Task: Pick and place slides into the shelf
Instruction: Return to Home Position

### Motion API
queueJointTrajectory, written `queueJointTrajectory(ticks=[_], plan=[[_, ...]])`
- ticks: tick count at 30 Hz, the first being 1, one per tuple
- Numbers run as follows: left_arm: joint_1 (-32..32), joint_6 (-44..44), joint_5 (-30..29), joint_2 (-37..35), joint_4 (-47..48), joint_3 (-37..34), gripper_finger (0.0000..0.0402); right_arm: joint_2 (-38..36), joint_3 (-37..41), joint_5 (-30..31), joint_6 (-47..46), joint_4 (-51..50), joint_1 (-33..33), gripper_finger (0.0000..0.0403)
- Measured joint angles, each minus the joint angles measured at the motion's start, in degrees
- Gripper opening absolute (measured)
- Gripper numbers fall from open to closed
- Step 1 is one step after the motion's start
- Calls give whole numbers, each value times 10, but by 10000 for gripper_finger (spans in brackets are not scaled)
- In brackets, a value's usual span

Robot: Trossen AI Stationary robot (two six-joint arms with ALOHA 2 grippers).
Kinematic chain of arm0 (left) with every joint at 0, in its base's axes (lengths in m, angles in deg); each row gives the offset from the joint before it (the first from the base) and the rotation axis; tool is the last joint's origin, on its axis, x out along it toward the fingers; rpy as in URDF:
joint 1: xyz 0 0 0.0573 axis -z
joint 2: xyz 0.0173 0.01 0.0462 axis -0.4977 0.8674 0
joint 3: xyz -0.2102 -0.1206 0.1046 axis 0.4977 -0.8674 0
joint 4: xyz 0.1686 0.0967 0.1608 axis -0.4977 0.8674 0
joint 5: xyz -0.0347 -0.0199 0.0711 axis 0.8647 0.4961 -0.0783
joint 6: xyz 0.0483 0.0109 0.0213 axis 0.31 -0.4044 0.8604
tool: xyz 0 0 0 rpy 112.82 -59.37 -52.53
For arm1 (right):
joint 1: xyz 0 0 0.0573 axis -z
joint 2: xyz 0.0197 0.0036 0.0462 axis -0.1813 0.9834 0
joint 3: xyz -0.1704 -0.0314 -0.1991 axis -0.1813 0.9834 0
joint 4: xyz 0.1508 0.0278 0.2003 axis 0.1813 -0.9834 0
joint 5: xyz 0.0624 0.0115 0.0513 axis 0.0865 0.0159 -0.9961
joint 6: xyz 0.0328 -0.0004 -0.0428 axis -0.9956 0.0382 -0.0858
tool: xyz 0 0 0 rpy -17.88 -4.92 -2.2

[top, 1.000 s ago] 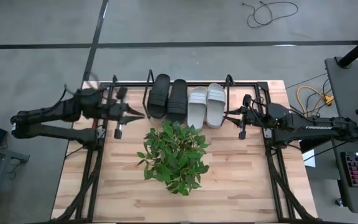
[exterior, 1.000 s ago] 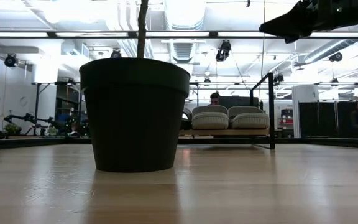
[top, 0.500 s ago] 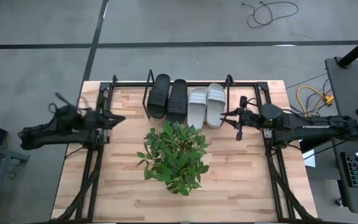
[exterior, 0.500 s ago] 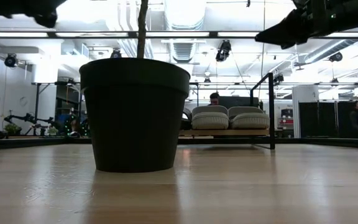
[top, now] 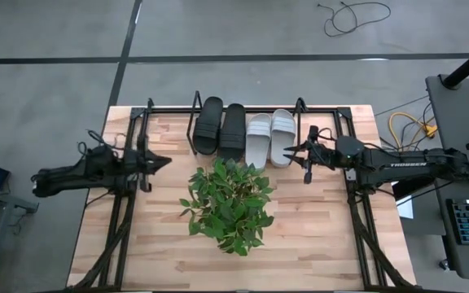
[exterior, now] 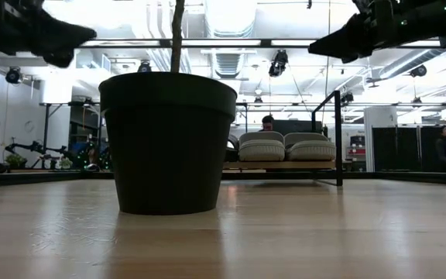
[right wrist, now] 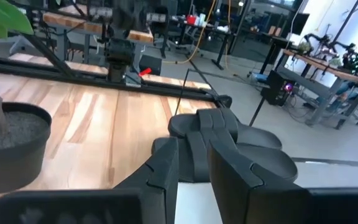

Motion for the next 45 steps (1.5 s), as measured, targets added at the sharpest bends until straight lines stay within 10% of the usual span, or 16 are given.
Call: queueJointTrajectory(ticks=[14,22,38,45], plan=[[115,-7,-93,-1,-39,-62,0,-12,0,-4,-15,-2,0,66],[139,-18,-102,-30,-39,-96,0,-14,0,-164,-108,46,-15,57],[139,-16,-103,-26,-41,-99,0,-225,125,23,-85,-4,-174,10],[139,4,-103,-29,-40,-97,0,-341,161,5,-86,-61,-177,9]])
